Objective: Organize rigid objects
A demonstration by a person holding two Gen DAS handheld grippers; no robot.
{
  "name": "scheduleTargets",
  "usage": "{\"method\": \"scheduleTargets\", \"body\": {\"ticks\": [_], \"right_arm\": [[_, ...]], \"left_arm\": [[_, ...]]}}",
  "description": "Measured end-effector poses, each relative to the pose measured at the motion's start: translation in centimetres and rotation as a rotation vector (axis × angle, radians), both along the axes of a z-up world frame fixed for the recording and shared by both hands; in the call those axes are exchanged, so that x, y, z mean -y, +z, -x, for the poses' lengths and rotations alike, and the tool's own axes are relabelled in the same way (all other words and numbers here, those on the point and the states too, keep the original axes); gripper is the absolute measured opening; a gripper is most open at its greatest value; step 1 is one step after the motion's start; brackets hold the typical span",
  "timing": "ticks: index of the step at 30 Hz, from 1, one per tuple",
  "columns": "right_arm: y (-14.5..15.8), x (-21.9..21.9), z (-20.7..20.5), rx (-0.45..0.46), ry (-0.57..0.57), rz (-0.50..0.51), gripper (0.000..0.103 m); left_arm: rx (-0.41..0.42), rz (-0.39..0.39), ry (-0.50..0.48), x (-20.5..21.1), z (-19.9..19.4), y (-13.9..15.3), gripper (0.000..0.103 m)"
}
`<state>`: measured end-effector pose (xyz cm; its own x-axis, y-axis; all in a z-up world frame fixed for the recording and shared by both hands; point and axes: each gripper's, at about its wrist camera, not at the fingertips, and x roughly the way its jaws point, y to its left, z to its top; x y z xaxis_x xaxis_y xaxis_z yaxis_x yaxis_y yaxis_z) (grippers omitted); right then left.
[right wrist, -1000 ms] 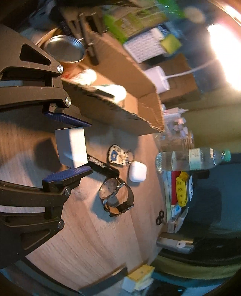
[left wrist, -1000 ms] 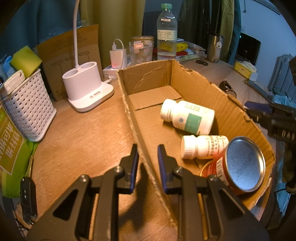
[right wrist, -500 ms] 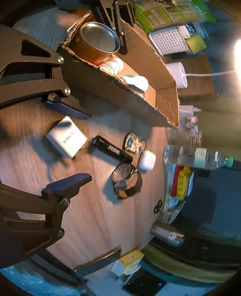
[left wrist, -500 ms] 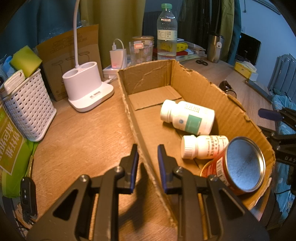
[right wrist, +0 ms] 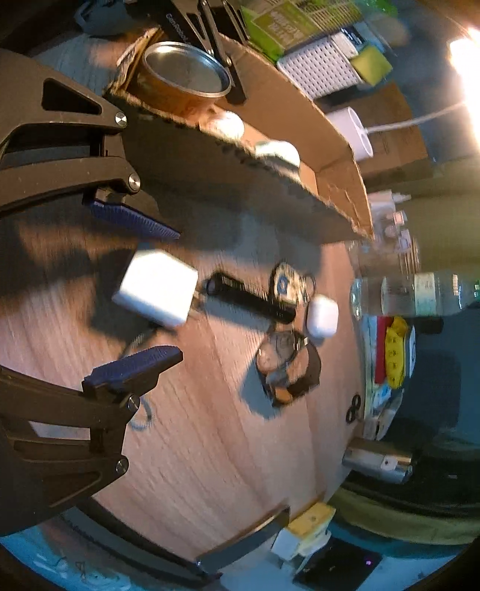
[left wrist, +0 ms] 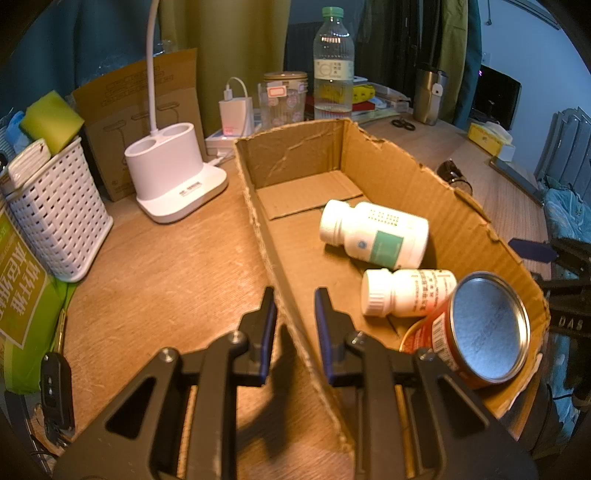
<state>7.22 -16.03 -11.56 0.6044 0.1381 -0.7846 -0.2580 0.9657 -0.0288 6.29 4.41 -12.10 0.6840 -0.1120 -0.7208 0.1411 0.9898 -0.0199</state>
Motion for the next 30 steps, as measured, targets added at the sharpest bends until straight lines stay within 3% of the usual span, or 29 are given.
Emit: {"method": "scheduleTargets", "body": {"ticks": [5,7,13,30], "right_arm": [[-0.7,-0.4,-0.3,0.000,-0.014,0.043,0.062],[-0.9,-0.6,-0.2,0.003,-0.001,0.066,0.047],[-0.5,-1.3,0.6,0.026,0.045,0.104,0.040],[5.3,-0.4,2.3,0.168,0.068,0.075,0.038]], "left_arm": [[-0.001,0.001,0.000,0.0,0.1,0.0,0.021],[-0.001,0.001,0.000,0.0,0.1,0.0,0.021],[-0.001,0.001,0.000,0.0,0.1,0.0,0.021],[-0.004,0.003,0.001,0.0,0.1,-0.1,0.022]]}}
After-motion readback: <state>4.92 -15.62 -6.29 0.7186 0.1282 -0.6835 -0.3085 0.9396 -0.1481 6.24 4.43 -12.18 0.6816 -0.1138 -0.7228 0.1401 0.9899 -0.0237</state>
